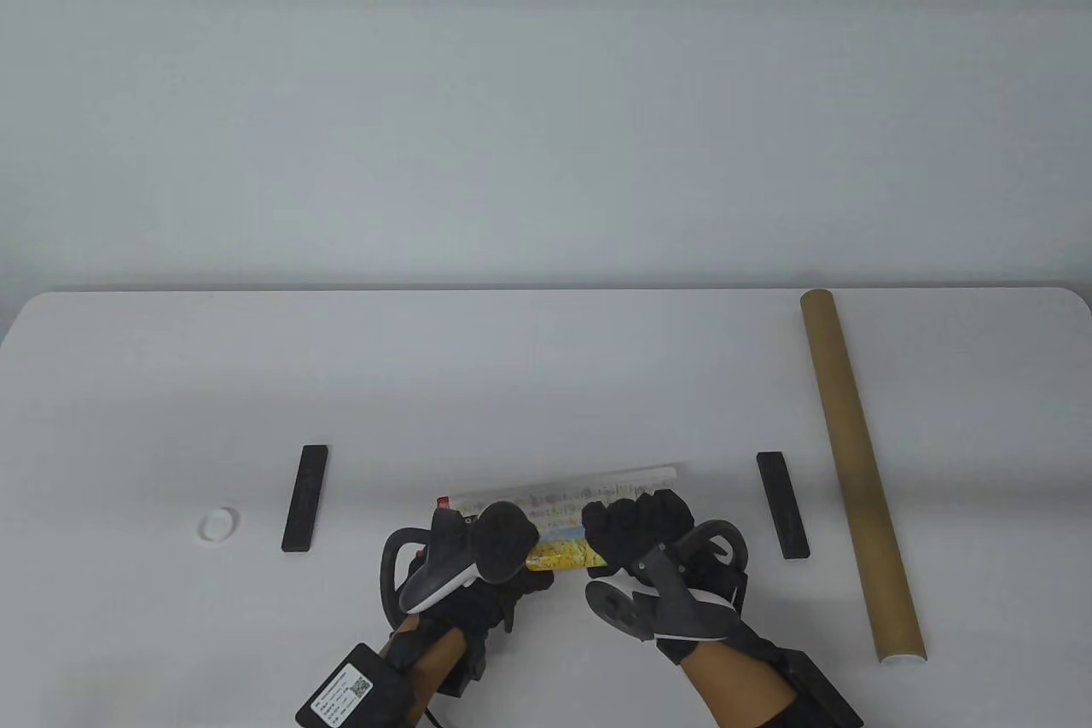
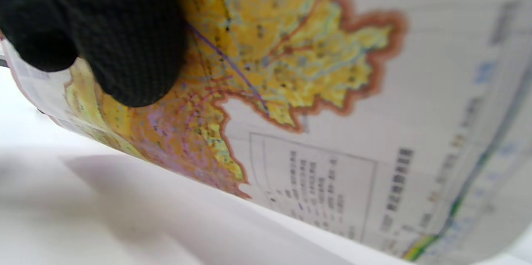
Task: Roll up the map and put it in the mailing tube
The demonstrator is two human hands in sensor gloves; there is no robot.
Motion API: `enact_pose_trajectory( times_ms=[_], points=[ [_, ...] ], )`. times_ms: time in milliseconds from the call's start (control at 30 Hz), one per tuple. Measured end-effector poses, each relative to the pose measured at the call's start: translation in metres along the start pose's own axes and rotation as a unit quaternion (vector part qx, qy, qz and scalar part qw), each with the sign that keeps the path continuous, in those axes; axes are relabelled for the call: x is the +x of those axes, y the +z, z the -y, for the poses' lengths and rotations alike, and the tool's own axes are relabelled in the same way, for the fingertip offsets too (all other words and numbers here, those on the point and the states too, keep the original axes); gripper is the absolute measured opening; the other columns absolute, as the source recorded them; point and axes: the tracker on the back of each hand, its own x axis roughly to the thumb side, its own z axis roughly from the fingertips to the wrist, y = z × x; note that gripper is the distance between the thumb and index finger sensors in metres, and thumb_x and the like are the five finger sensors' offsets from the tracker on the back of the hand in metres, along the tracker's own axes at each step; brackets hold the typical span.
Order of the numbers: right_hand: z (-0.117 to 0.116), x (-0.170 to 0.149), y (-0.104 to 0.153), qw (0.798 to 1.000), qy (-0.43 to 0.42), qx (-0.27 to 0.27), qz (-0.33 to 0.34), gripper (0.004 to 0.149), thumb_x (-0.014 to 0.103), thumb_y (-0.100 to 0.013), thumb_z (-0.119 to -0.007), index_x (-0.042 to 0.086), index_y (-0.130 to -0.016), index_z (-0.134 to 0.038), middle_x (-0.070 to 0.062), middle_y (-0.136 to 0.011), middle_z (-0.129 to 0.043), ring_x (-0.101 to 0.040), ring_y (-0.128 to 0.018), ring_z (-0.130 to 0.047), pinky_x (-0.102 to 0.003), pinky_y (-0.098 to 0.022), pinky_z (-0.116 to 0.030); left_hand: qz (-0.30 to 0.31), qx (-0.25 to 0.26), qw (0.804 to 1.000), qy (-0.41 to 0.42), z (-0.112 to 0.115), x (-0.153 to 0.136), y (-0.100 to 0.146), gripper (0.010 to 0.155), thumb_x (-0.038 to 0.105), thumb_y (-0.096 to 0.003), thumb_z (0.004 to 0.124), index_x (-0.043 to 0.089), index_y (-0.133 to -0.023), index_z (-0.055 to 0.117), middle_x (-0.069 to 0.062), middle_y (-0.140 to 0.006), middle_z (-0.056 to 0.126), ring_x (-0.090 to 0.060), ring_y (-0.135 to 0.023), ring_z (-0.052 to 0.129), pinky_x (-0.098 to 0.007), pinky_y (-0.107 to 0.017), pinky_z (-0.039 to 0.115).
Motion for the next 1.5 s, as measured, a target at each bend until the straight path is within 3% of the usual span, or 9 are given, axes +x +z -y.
enact_pose_trajectory(
  times_ms=[167, 300, 400, 567, 767, 933, 1133, 1300, 1500],
  points=[
    [-0.006, -0.006, -0.003, 0.998, -0.037, 0.039, -0.013, 0.054, 0.045, -0.043, -0.095, 0.010, -0.084, -0.089, -0.005, -0.058, -0.092, -0.027, -0.043, -0.097, -0.057, -0.047, -0.079, 0.014, 0.039, 0.998, -0.051, 0.002, 0.009, 0.004, 0.055, 0.066, -0.0306, 0.093, 0.041, -0.079, 0.088, 0.009, -0.064, 0.096, -0.015, -0.057, 0.101, -0.039, -0.066, 0.076],
    [-0.013, -0.018, -0.005, 0.987, -0.138, 0.076, -0.040, 0.052, 0.043, -0.044, -0.095, 0.008, -0.083, -0.090, -0.005, -0.056, -0.092, -0.027, -0.040, -0.097, -0.057, -0.045, -0.080, 0.011, 0.112, 0.982, -0.153, -0.001, 0.025, 0.013, 0.061, 0.066, -0.0308, 0.092, 0.042, -0.086, 0.082, 0.010, -0.074, 0.092, -0.016, -0.068, 0.100, -0.041, -0.070, 0.073],
    [-0.018, -0.024, -0.006, 0.971, -0.210, 0.102, -0.046, 0.053, 0.044, -0.044, -0.095, 0.007, -0.082, -0.091, -0.007, -0.056, -0.092, -0.029, -0.039, -0.097, -0.058, -0.044, -0.078, 0.018, 0.153, 0.971, -0.182, -0.003, 0.030, 0.016, 0.059, 0.065, -0.0293, 0.094, 0.042, -0.083, 0.084, 0.011, -0.068, 0.094, -0.013, -0.062, 0.100, -0.039, -0.069, 0.074],
    [-0.017, -0.019, -0.006, 0.979, -0.179, 0.094, -0.036, 0.055, 0.044, -0.045, -0.095, 0.007, -0.086, -0.089, -0.007, -0.059, -0.092, -0.030, -0.044, -0.097, -0.058, -0.046, -0.078, 0.017, 0.127, 0.979, -0.158, -0.004, 0.025, 0.013, 0.050, 0.065, -0.0290, 0.095, 0.043, -0.074, 0.089, 0.011, -0.059, 0.095, -0.012, -0.052, 0.101, -0.038, -0.065, 0.077],
    [-0.005, -0.005, -0.003, 0.998, -0.048, 0.033, -0.013, 0.061, 0.044, -0.044, -0.095, 0.009, -0.093, -0.085, -0.010, -0.071, -0.089, -0.036, -0.057, -0.094, -0.062, -0.054, -0.072, -0.003, 0.056, 0.995, -0.077, -0.004, 0.014, 0.005, 0.048, 0.065, -0.0307, 0.094, 0.042, -0.072, 0.091, 0.010, -0.058, 0.096, -0.013, -0.051, 0.102, -0.038, -0.064, 0.078],
    [0.003, 0.002, -0.002, 1.000, 0.011, -0.001, 0.000, 0.060, 0.044, -0.043, -0.095, 0.010, -0.092, -0.085, -0.008, -0.069, -0.089, -0.032, -0.056, -0.095, -0.059, -0.054, -0.074, -0.008, 0.018, 1.000, -0.015, -0.005, 0.007, 0.002, 0.047, 0.064, -0.0318, 0.094, 0.041, -0.072, 0.091, 0.009, -0.058, 0.096, -0.014, -0.051, 0.102, -0.038, -0.064, 0.077],
    [0.003, -0.005, -0.005, 0.999, -0.028, 0.028, -0.013, 0.053, 0.041, -0.045, -0.095, 0.010, -0.086, -0.089, -0.007, -0.061, -0.092, -0.030, -0.046, -0.096, -0.058, -0.049, -0.077, 0.004, 0.062, 0.996, -0.060, -0.005, 0.015, 0.006, 0.051, 0.065, -0.0319, 0.093, 0.041, -0.077, 0.089, 0.009, -0.063, 0.096, -0.015, -0.057, 0.102, -0.039, -0.066, 0.076],
    [-0.002, -0.018, -0.006, 0.989, -0.128, 0.065, -0.038, 0.051, 0.040, -0.046, -0.095, 0.008, -0.085, -0.090, -0.008, -0.060, -0.092, -0.031, -0.044, -0.097, -0.058, -0.047, -0.078, 0.012, 0.135, 0.980, -0.143, -0.010, 0.029, 0.016, 0.056, 0.064, -0.0321, 0.092, 0.042, -0.083, 0.085, 0.010, -0.072, 0.094, -0.016, -0.065, 0.100, -0.040, -0.069, 0.074],
    [-0.008, -0.026, -0.007, 0.975, -0.195, 0.099, -0.040, 0.052, 0.041, -0.046, -0.095, 0.008, -0.085, -0.090, -0.008, -0.060, -0.092, -0.031, -0.044, -0.097, -0.059, -0.046, -0.077, 0.021, 0.158, 0.972, -0.171, -0.010, 0.034, 0.018, 0.053, 0.065, -0.0296, 0.093, 0.043, -0.077, 0.088, 0.010, -0.064, 0.095, -0.014, -0.057, 0.101, -0.038, -0.066, 0.076]
  ],
)
